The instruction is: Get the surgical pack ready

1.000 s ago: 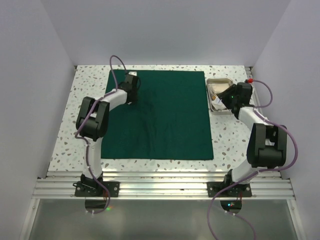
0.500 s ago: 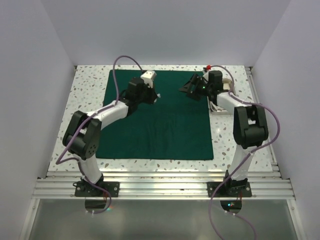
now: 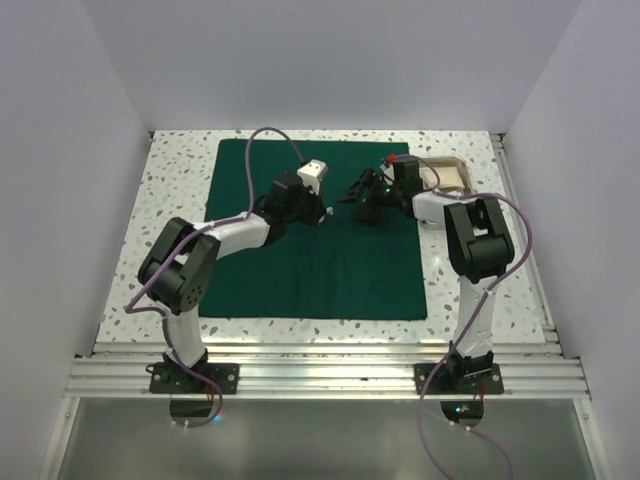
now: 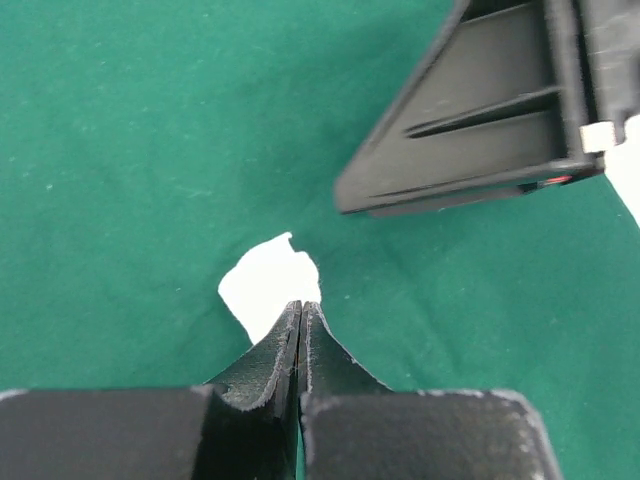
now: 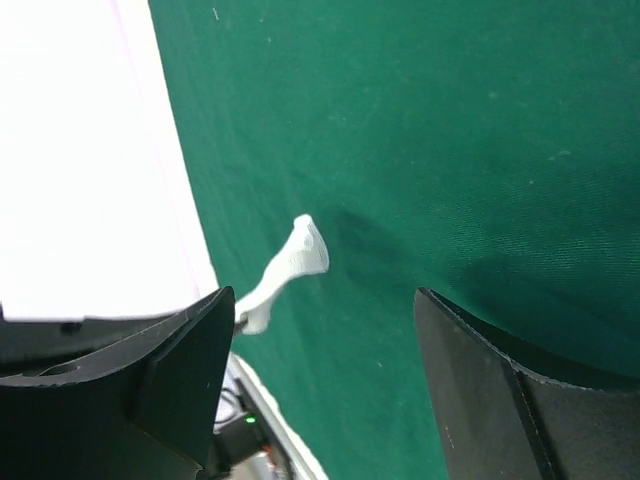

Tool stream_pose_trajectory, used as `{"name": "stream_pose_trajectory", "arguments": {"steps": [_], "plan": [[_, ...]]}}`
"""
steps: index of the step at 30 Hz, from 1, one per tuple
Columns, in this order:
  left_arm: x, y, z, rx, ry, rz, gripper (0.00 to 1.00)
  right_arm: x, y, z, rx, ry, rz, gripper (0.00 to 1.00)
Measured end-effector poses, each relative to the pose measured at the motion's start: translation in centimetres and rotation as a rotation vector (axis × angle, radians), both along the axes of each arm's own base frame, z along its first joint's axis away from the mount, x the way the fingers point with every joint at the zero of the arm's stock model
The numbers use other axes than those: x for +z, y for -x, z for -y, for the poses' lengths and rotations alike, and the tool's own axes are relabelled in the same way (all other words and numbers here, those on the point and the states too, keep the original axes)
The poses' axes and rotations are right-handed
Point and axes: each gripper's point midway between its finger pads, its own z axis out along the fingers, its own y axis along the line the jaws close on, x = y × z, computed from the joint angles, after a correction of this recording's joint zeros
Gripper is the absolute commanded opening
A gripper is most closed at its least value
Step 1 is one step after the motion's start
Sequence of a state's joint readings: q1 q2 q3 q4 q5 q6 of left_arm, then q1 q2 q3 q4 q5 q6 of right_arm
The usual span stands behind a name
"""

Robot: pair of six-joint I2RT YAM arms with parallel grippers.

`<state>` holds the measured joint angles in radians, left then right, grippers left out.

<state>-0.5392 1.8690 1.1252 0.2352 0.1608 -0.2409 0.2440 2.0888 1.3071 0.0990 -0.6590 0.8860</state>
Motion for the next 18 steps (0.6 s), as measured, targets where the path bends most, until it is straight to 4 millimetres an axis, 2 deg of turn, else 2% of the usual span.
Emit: {"name": "stream_pose_trajectory", "arguments": {"steps": [3,10,14,17,18], "plan": [[0.1,0.1,0.6,-0.006,-0.003,0.018,0.00,-0.2,0.0,-0.5,-0.017,-0.029,-0.038,0.77],[0.4,0.6,2.0,-0.015,-0.046,0.078,0.00,0.7,0.3,-2.2,-0.029,-0.085,-0.075,0.77],[0.4,1.1,2.7,-0.027,-0.074,0.101,0.00,0.8,0.7,-3.0,-0.028,-0.097,-0.096,0.68],[0.4,1.4,3.2,-0.033,-0.088,0.114,0.00,0.8,0.8,-3.3,-0.029,-0.102,-0.106,0.56],[0.4,1.4,3.3,-0.034,-0.090,0.119,0.01,0.8,0.9,-3.3,-0.029,-0.103,-0.108,0.47]]}}
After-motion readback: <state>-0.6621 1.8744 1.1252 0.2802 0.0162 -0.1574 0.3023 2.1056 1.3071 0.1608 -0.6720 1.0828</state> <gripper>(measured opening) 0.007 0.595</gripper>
